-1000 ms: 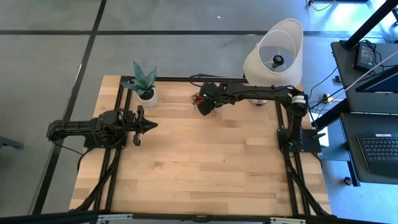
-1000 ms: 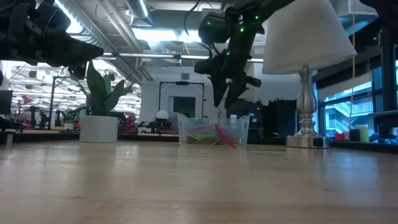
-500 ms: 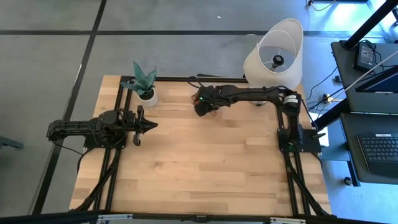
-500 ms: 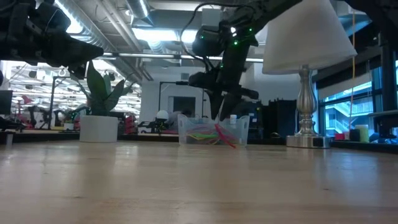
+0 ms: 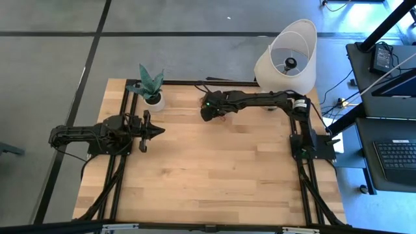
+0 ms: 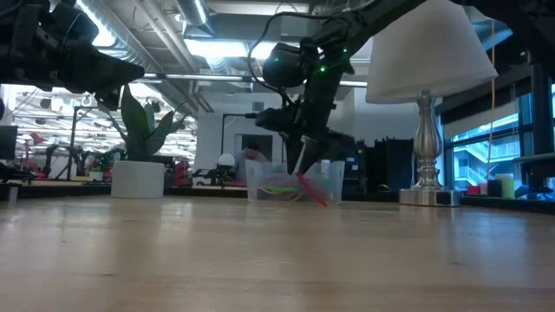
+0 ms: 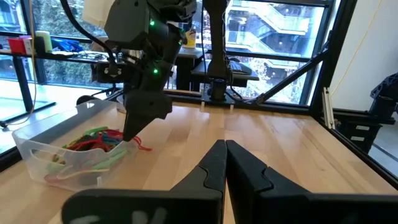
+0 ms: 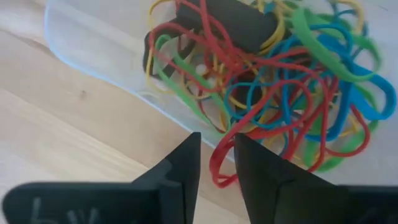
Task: Pick and place rubber bands into bin
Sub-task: Put the red rubber band into the transparent bin
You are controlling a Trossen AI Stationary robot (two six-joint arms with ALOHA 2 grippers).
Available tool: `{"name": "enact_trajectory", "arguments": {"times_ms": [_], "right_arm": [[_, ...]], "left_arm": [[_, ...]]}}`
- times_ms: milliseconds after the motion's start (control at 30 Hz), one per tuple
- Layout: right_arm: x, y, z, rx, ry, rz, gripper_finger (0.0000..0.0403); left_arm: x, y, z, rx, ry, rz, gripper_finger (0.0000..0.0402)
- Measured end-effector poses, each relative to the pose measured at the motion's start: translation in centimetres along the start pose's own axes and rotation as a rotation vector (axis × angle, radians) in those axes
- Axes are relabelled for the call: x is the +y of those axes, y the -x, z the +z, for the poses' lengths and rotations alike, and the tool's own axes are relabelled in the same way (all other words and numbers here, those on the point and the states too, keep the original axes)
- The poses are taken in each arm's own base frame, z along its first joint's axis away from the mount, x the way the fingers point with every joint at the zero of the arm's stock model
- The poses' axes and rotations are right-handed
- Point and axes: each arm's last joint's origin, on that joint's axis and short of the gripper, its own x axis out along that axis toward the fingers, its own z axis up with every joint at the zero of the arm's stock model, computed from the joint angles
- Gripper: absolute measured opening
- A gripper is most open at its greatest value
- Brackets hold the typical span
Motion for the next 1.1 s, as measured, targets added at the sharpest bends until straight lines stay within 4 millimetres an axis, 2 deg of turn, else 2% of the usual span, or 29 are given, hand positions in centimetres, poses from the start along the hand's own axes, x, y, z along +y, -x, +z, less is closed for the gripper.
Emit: {"name": "enact_trajectory", "arguments": {"times_ms": [167,467,767,1100], "right_arm": [[0.2,-0.1,-0.1,0.003,0.005,0.013,0.0087],[0.6,0.7,0.5,-0.013,0.069,0.021,0.0007],[1.3,2.7,1.7,-0.01,0.149,0.02,0.0004],[1.3,6.4,3.4,-0.087,0.249,-0.133,0.0003]], "left_arm": [[0.0,0.0,0.0,0.0,0.0,0.0,0.0006],[0.0,0.0,0.0,0.0,0.0,0.0,0.0006],[0.0,0.0,0.0,0.0,0.0,0.0,0.0006],[0.0,0.0,0.0,0.0,0.0,0.0,0.0006]]}}
